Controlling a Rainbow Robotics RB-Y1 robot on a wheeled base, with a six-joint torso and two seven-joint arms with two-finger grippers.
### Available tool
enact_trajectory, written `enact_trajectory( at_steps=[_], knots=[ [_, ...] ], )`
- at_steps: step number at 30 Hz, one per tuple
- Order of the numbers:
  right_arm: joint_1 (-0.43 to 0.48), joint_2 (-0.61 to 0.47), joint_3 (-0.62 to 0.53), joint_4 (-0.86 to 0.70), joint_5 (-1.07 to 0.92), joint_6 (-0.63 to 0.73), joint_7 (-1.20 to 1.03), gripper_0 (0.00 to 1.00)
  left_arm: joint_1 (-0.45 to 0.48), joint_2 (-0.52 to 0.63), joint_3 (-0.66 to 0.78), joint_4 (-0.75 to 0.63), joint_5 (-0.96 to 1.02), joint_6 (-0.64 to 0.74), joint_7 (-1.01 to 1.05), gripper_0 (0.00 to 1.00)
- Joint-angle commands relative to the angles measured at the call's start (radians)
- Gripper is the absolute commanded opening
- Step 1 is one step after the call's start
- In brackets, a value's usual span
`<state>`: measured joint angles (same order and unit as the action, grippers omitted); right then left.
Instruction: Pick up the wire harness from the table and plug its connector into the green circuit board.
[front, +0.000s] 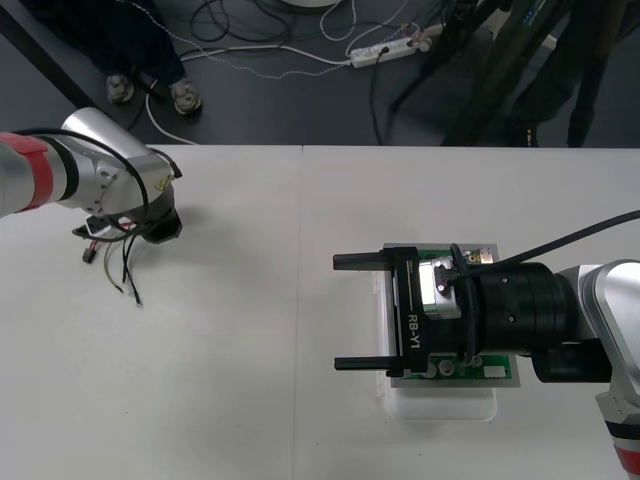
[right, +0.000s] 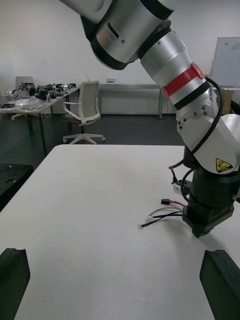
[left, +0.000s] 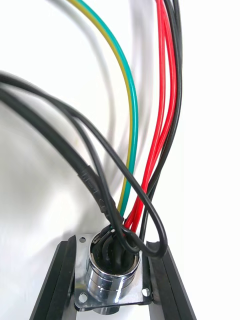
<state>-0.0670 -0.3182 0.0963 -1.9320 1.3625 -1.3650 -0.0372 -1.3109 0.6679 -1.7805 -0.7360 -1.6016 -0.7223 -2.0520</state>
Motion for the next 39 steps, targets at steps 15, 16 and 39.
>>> enact_trajectory(
  at_steps=[15,16,39],
  knots=[
    [-0.025,0.016,-0.015,-0.010,-0.002,-0.006,0.003,1.00,0.009,0.167,0.385,-0.115,0.054,-0.275,-0.128,0.00],
    [-0.025,0.016,-0.015,-0.010,-0.002,-0.005,0.003,1.00,0.009,0.174,0.398,-0.123,0.057,-0.287,-0.125,0.00],
    [-0.034,0.014,-0.017,-0.010,-0.002,-0.005,-0.010,1.00,0.010,0.341,0.523,-0.089,0.598,-0.467,-0.079,0.00]
  ],
)
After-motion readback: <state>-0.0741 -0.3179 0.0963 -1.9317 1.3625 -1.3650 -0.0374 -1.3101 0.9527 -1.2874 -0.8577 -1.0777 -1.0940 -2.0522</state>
